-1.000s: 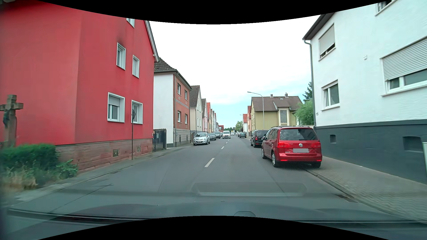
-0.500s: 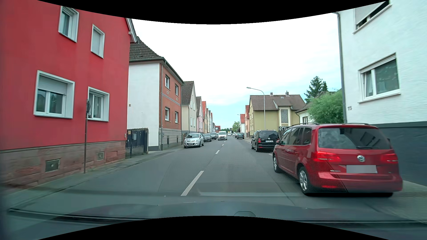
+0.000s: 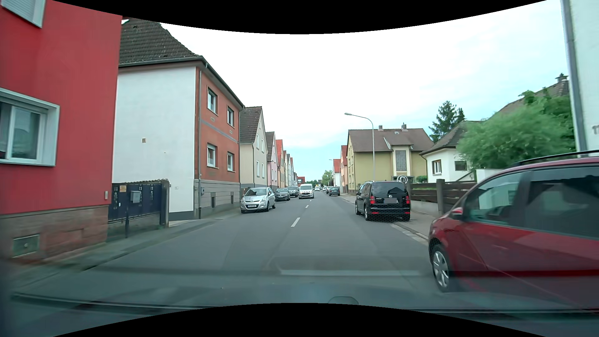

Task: Follow the waypoints while adhering to traffic rules and regulations

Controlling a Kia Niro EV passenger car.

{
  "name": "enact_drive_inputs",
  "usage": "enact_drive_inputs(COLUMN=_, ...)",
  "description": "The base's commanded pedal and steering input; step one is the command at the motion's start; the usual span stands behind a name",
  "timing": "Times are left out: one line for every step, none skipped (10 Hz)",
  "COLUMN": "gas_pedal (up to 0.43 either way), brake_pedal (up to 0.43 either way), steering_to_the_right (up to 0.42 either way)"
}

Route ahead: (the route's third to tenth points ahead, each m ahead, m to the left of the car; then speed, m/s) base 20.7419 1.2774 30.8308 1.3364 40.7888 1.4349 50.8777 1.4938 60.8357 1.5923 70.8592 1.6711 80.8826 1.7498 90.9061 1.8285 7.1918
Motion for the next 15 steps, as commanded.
enact_drive_inputs(gas_pedal=0.028, brake_pedal=0.000, steering_to_the_right=0.008)
enact_drive_inputs(gas_pedal=0.039, brake_pedal=0.000, steering_to_the_right=0.007)
enact_drive_inputs(gas_pedal=0.039, brake_pedal=0.000, steering_to_the_right=0.007)
enact_drive_inputs(gas_pedal=0.039, brake_pedal=0.000, steering_to_the_right=0.007)
enact_drive_inputs(gas_pedal=0.039, brake_pedal=0.000, steering_to_the_right=0.006)
enact_drive_inputs(gas_pedal=0.039, brake_pedal=0.000, steering_to_the_right=0.005)
enact_drive_inputs(gas_pedal=0.039, brake_pedal=0.000, steering_to_the_right=0.002)
enact_drive_inputs(gas_pedal=0.039, brake_pedal=0.000, steering_to_the_right=0.001)
enact_drive_inputs(gas_pedal=0.039, brake_pedal=0.000, steering_to_the_right=0.002)
enact_drive_inputs(gas_pedal=0.039, brake_pedal=0.000, steering_to_the_right=0.002)
enact_drive_inputs(gas_pedal=0.039, brake_pedal=0.000, steering_to_the_right=0.003)
enact_drive_inputs(gas_pedal=0.039, brake_pedal=0.000, steering_to_the_right=0.007)
enact_drive_inputs(gas_pedal=0.039, brake_pedal=0.000, steering_to_the_right=0.009)
enact_drive_inputs(gas_pedal=0.039, brake_pedal=0.000, steering_to_the_right=0.010)
enact_drive_inputs(gas_pedal=0.039, brake_pedal=0.000, steering_to_the_right=0.014)
